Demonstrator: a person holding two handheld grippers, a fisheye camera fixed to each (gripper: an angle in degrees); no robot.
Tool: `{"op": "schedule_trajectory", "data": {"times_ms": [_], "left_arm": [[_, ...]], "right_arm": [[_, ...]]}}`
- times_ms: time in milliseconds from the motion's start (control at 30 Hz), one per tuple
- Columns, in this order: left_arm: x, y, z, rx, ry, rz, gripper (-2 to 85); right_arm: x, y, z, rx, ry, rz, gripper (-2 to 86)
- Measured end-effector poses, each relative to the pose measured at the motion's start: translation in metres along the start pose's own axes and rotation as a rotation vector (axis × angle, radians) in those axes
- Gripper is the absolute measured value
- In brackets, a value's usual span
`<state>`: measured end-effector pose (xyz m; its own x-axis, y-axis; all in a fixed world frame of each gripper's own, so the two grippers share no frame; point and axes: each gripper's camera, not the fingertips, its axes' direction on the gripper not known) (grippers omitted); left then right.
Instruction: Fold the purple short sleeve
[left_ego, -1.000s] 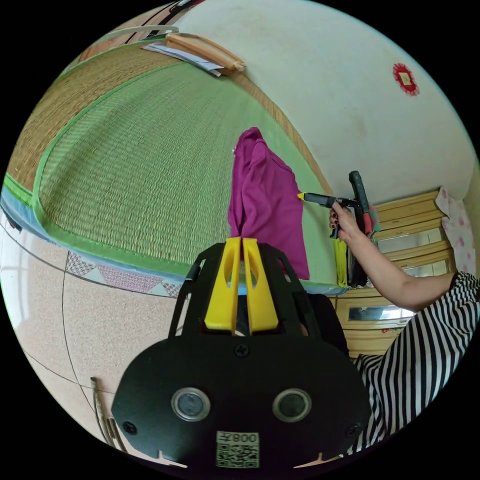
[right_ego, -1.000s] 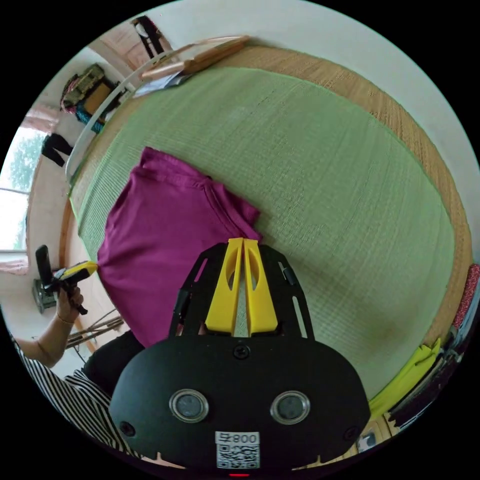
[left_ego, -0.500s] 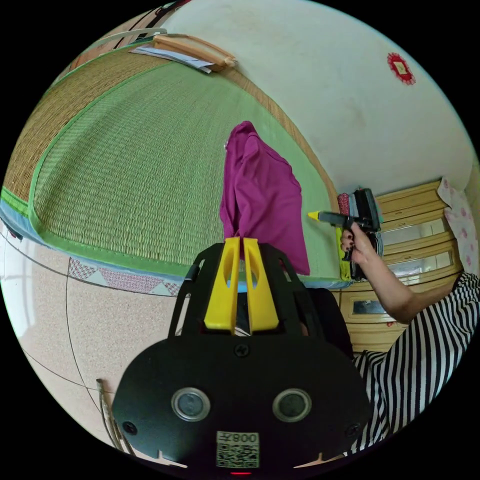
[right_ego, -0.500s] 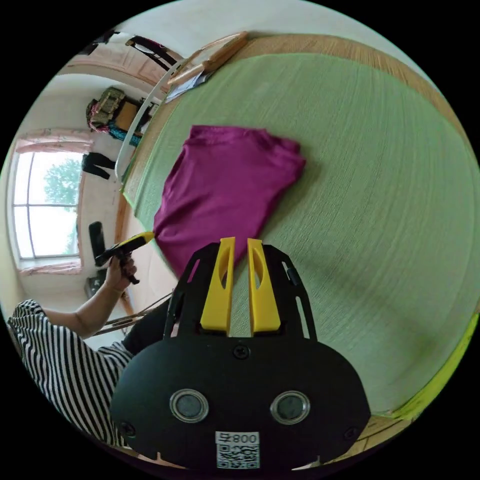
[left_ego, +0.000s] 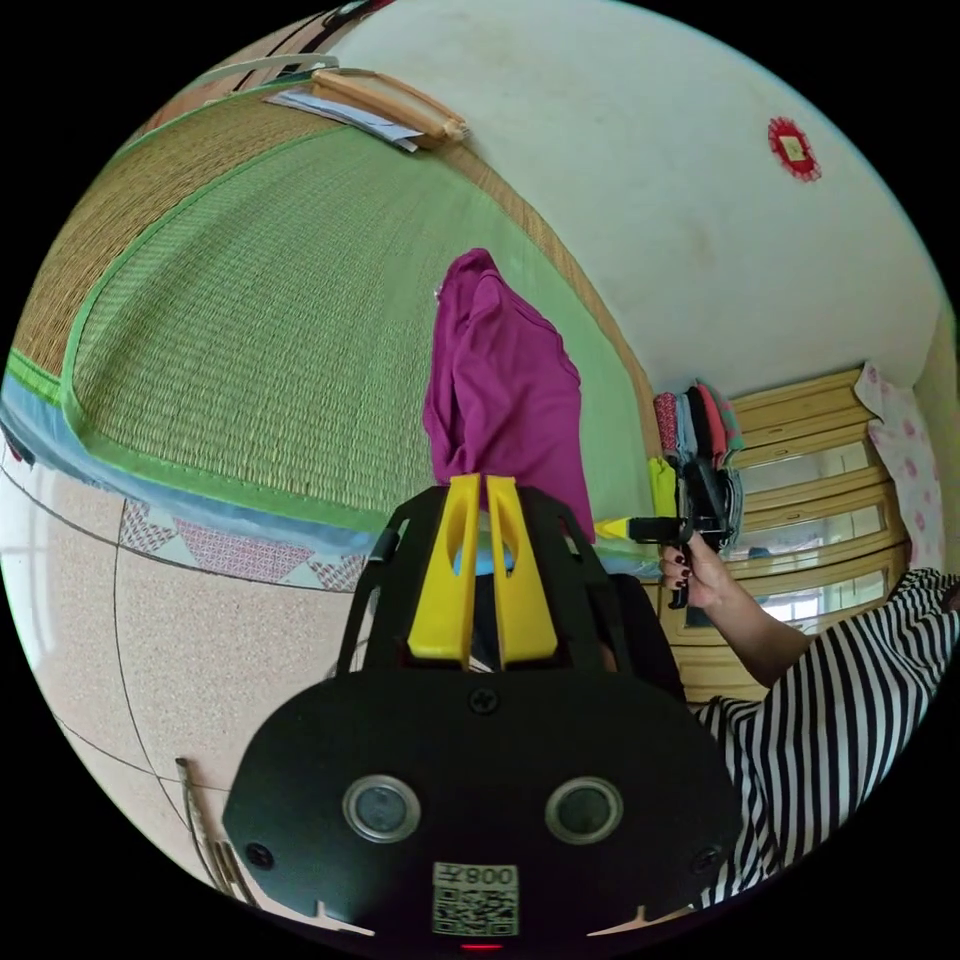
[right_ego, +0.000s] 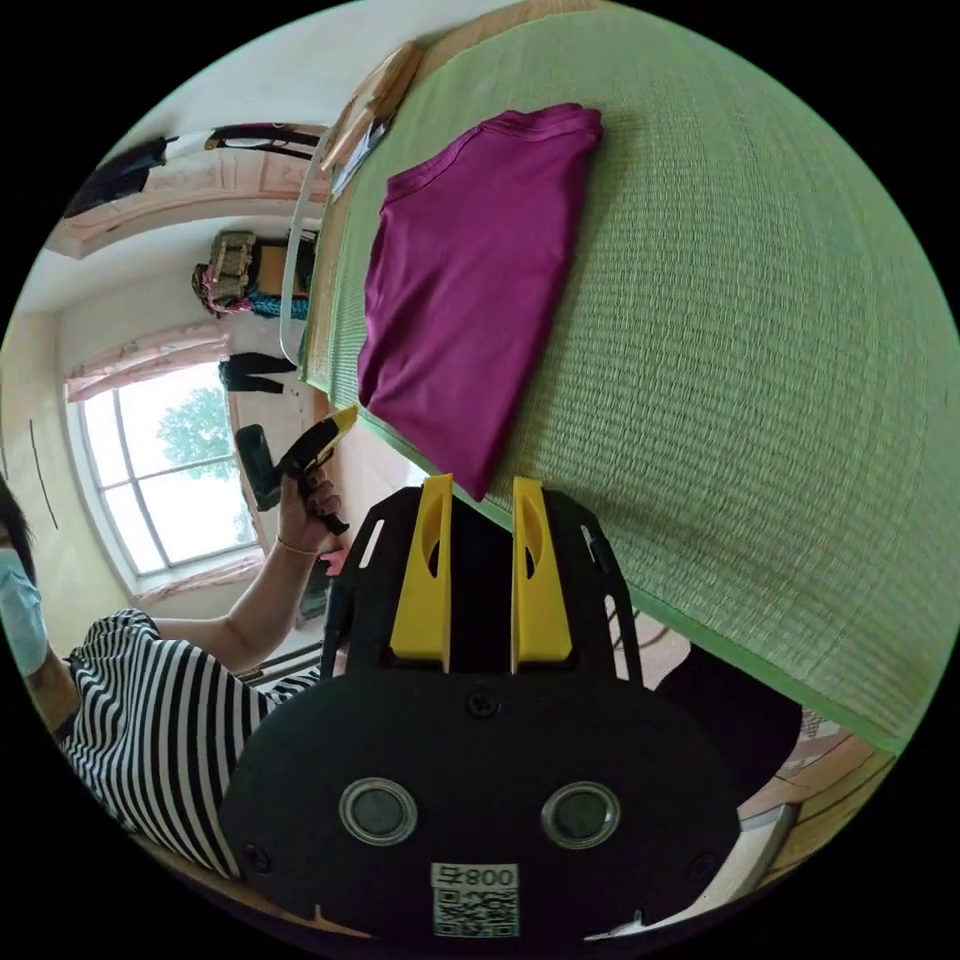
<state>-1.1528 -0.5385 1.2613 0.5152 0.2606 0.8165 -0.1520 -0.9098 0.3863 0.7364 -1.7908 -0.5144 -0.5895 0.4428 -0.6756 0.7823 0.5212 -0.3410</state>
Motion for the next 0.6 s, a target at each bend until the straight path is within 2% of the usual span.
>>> {"op": "schedule_trajectory", "data": {"times_ms": [333,400,600], "left_arm": [[0.064,0.022,0.047,-0.144,0.116,0.118,3.7],[0.083,0.022,0.060,-0.180,0.131,0.170,4.6],[0.159,0.019,0.091,-0.244,0.046,0.406,7.2]], "right_arm": [[0.015,0.016,-0.001,-0.004,-0.065,0.010,2.7],[0.021,0.023,-0.009,0.015,-0.134,0.017,2.2],[0.021,0.036,-0.024,0.034,-0.226,0.012,1.8]]}}
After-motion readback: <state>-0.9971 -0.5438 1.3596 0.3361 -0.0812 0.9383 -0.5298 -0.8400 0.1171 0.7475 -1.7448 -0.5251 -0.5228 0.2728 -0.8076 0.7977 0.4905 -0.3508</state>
